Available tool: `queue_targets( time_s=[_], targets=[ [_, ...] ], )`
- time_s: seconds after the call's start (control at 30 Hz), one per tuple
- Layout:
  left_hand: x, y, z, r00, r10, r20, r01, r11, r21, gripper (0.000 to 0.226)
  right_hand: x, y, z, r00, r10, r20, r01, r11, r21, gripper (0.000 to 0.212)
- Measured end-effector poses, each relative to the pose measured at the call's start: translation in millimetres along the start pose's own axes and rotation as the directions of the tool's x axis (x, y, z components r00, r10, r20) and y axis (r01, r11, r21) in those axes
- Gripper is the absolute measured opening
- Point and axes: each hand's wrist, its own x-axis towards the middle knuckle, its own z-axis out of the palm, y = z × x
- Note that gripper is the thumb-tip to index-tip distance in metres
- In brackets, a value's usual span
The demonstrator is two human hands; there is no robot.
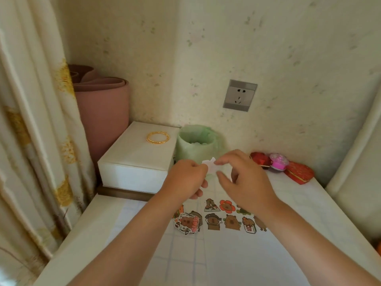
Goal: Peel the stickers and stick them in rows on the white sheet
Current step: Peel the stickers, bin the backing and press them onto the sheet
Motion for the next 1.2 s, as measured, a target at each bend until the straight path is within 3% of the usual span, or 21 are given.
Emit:
queue_targets(
  time_s=[0.1, 0.33, 0.43, 0.5, 0.6, 0.67, 0.77, 0.83, 1.0, 1.2],
  targets=[
    [1, 2, 18, 0.990, -0.102, 0.095, 0.107, 0.993, -0.049, 0.018, -21, 11, -7, 0.997, -0.062, 0.056, 0.066, 0.994, -0.083, 0.023],
    [2, 0, 44, 0.939, -0.182, 0.293, 0.245, 0.949, -0.196, 0.012, -31, 41, -16, 0.974, -0.220, -0.057, 0.205, 0.958, -0.201, 0.004],
    [5, -3, 49, 0.907, -0.177, 0.382, 0.295, 0.914, -0.277, 0.014, -31, 50, -22, 0.988, -0.125, -0.093, 0.113, 0.986, -0.124, 0.004],
    [7, -3, 52, 0.882, -0.162, 0.443, 0.327, 0.887, -0.326, 0.023, -31, 53, -26, 0.992, 0.079, -0.100, -0.073, 0.995, 0.065, 0.005],
    [9, -3, 60, 0.877, -0.149, 0.456, 0.345, 0.857, -0.383, 0.044, -28, 55, -32, 0.899, 0.437, -0.018, -0.399, 0.837, 0.375, 0.005],
    [10, -2, 68, 0.916, -0.153, 0.372, 0.310, 0.858, -0.409, 0.044, -28, 59, -38, 0.804, 0.589, 0.086, -0.549, 0.677, 0.490, 0.005],
    [12, -2, 79, 0.979, -0.097, 0.182, 0.140, 0.960, -0.243, 0.026, -34, 68, -47, 0.633, 0.702, 0.327, -0.722, 0.383, 0.576, 0.007],
    [12, -2, 86, 0.984, -0.069, 0.164, 0.098, 0.979, -0.179, 0.019, -40, 73, -49, 0.566, 0.713, 0.413, -0.774, 0.287, 0.565, 0.011],
    [13, -2, 100, 0.982, -0.064, 0.179, 0.083, 0.992, -0.099, 0.011, -49, 84, -53, 0.529, 0.716, 0.456, -0.776, 0.190, 0.601, 0.016],
    [15, -2, 111, 0.979, -0.064, 0.196, 0.084, 0.992, -0.095, 0.011, -55, 90, -59, 0.557, 0.718, 0.417, -0.767, 0.252, 0.590, 0.011]
  ],
)
